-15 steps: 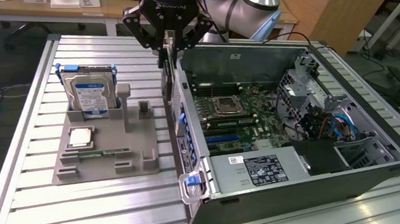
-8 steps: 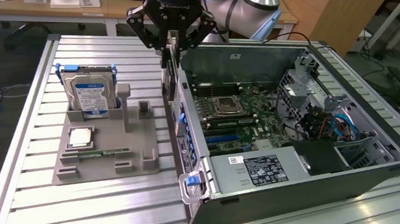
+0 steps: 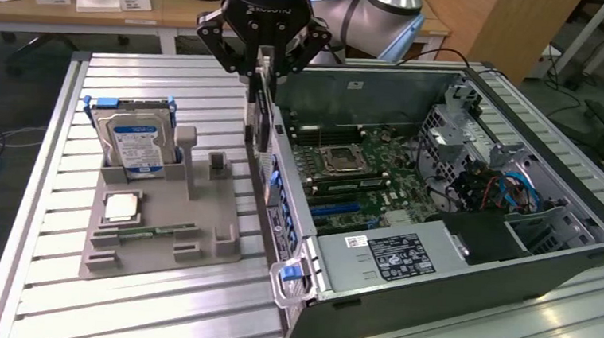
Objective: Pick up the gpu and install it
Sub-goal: 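Pick up the gpu and move the gpu toward the slot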
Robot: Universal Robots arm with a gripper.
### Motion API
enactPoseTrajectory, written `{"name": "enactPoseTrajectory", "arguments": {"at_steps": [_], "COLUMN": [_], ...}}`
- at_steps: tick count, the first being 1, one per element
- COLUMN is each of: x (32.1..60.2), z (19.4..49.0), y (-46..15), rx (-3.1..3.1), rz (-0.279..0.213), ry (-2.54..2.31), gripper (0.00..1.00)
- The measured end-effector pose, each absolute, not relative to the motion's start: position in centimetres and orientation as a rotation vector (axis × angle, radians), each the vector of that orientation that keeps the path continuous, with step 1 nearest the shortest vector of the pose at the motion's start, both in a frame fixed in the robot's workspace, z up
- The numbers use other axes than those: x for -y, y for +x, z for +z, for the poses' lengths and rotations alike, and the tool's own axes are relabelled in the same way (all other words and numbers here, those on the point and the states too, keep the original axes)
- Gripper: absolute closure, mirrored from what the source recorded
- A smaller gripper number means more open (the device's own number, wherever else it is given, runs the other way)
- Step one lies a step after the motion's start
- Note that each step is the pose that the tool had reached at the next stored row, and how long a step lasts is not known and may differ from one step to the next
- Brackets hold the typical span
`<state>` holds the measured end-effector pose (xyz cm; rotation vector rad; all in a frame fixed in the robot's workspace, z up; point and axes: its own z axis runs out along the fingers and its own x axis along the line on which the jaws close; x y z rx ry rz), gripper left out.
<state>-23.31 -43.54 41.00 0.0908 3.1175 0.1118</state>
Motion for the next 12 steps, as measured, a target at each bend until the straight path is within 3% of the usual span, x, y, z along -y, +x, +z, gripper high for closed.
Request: {"name": "enactPoseTrajectory", "arguments": {"at_steps": [12], "x": [43.54], "z": [40.99], "y": [-22.55], "rx": [-3.117], "rz": [0.112], "ry": [0.091], "gripper": [0.73]}}
